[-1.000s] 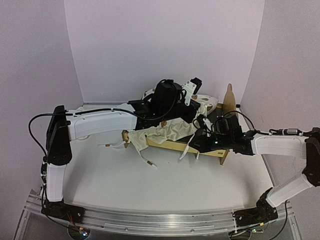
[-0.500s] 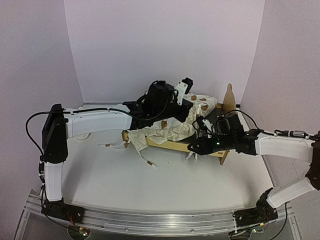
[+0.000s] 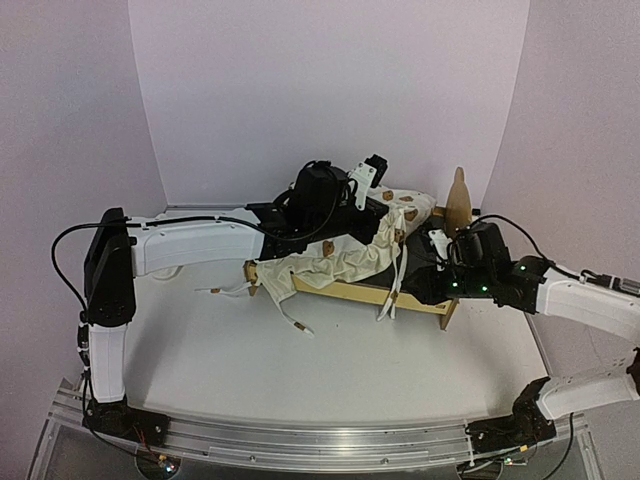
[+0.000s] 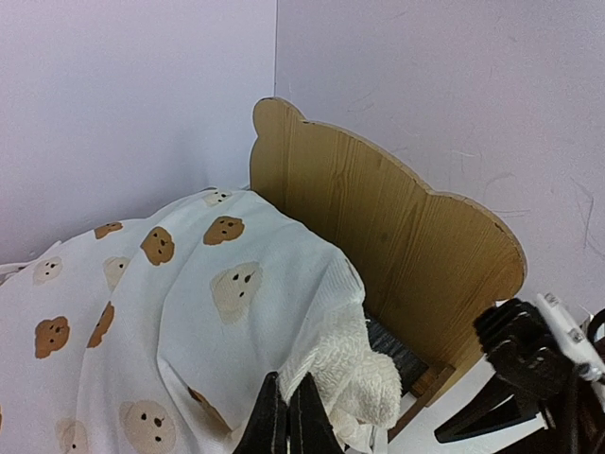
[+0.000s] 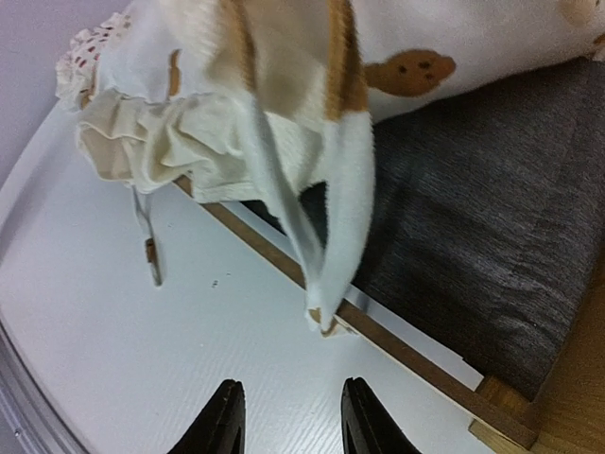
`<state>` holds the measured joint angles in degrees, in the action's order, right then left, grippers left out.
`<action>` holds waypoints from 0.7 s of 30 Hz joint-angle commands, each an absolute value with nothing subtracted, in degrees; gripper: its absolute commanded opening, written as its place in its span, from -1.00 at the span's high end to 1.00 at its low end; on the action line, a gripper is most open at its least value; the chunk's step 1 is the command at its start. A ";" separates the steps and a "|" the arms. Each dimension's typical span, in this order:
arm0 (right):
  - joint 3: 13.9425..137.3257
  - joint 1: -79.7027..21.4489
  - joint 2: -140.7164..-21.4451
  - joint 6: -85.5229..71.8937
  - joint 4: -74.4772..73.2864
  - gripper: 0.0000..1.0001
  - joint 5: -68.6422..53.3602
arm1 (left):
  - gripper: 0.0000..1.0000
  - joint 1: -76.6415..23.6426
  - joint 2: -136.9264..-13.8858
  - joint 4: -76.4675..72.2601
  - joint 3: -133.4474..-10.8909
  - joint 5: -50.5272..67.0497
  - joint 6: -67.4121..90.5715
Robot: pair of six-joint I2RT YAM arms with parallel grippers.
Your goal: Set up the pet bed
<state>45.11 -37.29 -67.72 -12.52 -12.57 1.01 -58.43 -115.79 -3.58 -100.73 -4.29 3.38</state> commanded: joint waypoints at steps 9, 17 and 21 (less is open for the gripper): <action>48.93 -37.47 -77.04 -12.37 -9.97 0.38 4.33 | 1.00 -58.01 -112.24 -5.96 -102.19 -3.43 4.13; 49.83 -37.45 -79.93 -12.83 -7.52 0.42 5.79 | 1.00 -58.01 -112.50 -5.72 -102.60 -3.00 4.13; 49.92 -37.44 -81.04 -12.92 -5.99 0.46 6.52 | 1.00 -58.01 -112.56 -5.45 -102.98 -2.82 4.04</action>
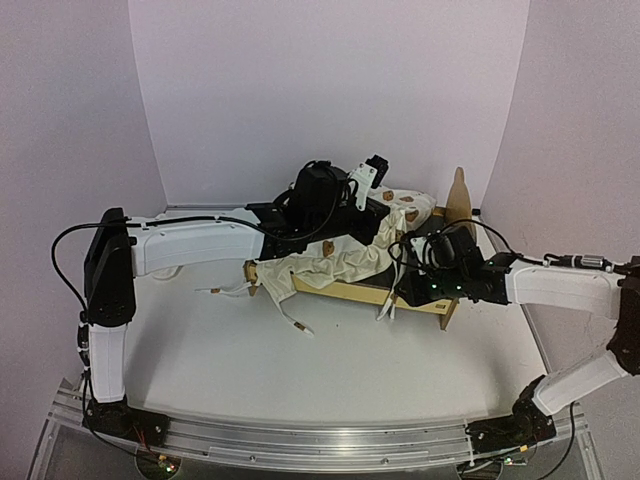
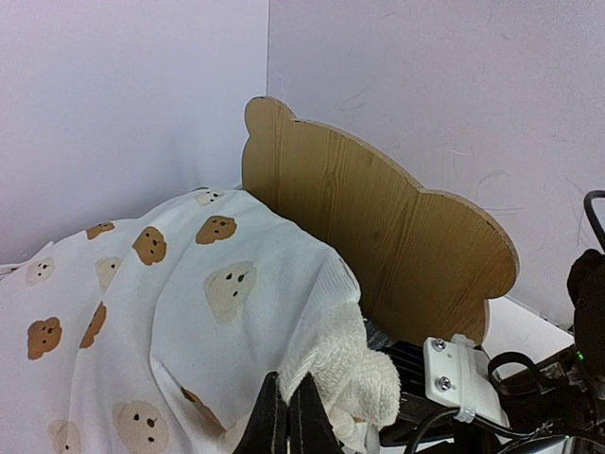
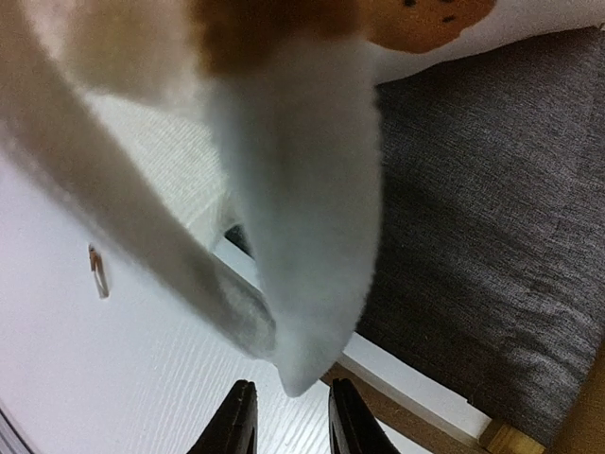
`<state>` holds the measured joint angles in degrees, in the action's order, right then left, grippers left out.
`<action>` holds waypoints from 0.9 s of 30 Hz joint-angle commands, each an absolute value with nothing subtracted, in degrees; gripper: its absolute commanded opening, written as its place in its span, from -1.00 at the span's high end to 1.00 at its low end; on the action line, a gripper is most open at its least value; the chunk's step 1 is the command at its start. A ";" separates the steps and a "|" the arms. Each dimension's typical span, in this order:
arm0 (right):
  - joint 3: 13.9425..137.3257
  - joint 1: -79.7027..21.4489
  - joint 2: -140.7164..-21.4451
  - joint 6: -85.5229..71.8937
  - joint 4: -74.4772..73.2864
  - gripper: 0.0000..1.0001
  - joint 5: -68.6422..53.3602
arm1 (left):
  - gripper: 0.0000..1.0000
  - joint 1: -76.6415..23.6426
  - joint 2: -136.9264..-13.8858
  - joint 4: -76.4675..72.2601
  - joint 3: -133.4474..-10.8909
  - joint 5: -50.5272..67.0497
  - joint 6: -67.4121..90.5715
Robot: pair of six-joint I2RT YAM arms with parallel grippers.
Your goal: Set up the pet bed
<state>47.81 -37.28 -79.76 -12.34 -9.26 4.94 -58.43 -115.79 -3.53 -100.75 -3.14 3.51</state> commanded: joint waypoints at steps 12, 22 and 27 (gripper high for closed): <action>48.87 -37.44 -81.12 -13.43 -4.75 0.96 6.72 | 1.00 -58.01 -112.58 -5.14 -103.30 -3.16 3.70; 53.07 -37.25 -74.10 -11.03 -15.08 1.00 6.88 | 1.00 -58.02 -112.43 -4.85 -103.13 -2.78 3.52; 61.60 -36.56 -73.35 -11.30 -24.77 1.00 6.44 | 1.00 -58.03 -112.16 -4.79 -102.78 -2.38 3.46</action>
